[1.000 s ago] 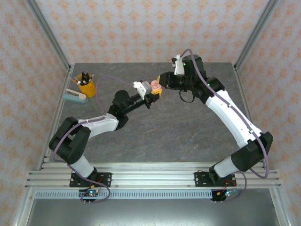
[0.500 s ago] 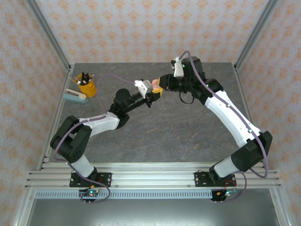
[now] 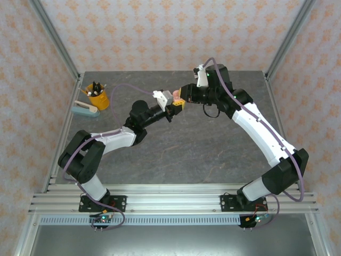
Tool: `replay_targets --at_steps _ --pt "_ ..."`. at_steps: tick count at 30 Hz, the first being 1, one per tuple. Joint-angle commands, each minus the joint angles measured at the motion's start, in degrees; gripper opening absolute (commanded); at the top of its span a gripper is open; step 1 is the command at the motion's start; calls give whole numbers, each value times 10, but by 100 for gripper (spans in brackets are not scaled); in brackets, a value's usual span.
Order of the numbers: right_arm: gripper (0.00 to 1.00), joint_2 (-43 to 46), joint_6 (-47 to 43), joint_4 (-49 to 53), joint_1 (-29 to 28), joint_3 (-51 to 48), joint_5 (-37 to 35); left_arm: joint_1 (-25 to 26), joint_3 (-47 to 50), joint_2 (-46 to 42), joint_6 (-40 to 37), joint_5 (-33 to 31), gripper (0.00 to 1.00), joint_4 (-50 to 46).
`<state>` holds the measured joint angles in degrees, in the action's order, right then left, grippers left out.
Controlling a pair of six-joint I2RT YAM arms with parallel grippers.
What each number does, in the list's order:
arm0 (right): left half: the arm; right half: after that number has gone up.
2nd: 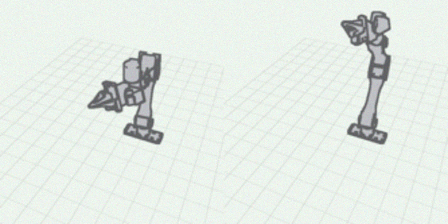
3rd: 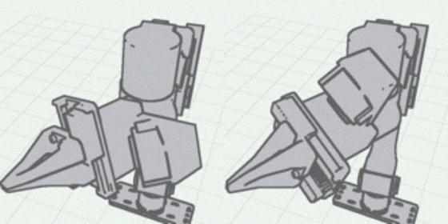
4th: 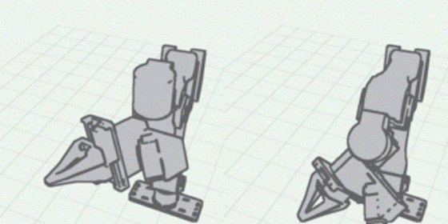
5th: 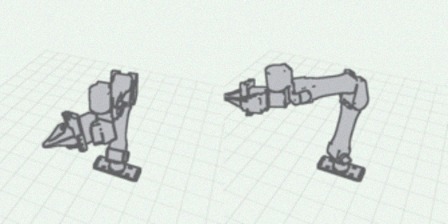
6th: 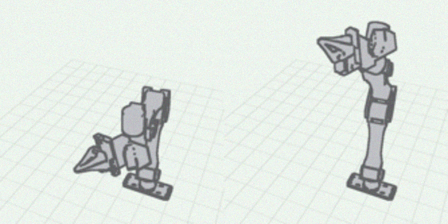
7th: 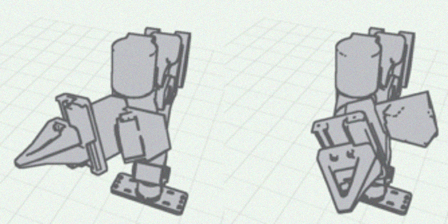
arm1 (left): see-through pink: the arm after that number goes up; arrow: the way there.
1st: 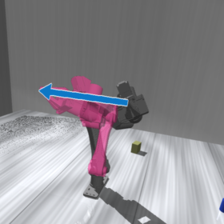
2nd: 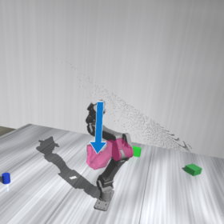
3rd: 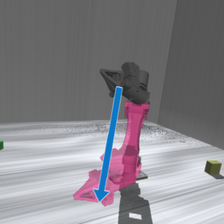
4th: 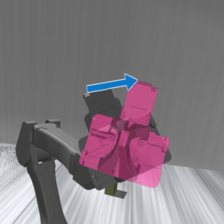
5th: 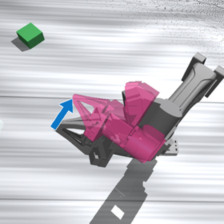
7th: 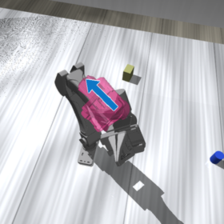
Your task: Insert the wireless bluetooth earbuds into the charging case
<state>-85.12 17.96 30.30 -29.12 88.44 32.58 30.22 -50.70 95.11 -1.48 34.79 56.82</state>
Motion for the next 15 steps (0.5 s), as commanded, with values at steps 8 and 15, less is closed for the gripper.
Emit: replay_targets --at_steps 8,15 --pt "15 15 1 -30 -4 -16 -25 -2 -12 -1 7 17 0 16" --pt "15 13 -2 -32 -4 -22 -32 0 -11 -1 7 17 0 16"
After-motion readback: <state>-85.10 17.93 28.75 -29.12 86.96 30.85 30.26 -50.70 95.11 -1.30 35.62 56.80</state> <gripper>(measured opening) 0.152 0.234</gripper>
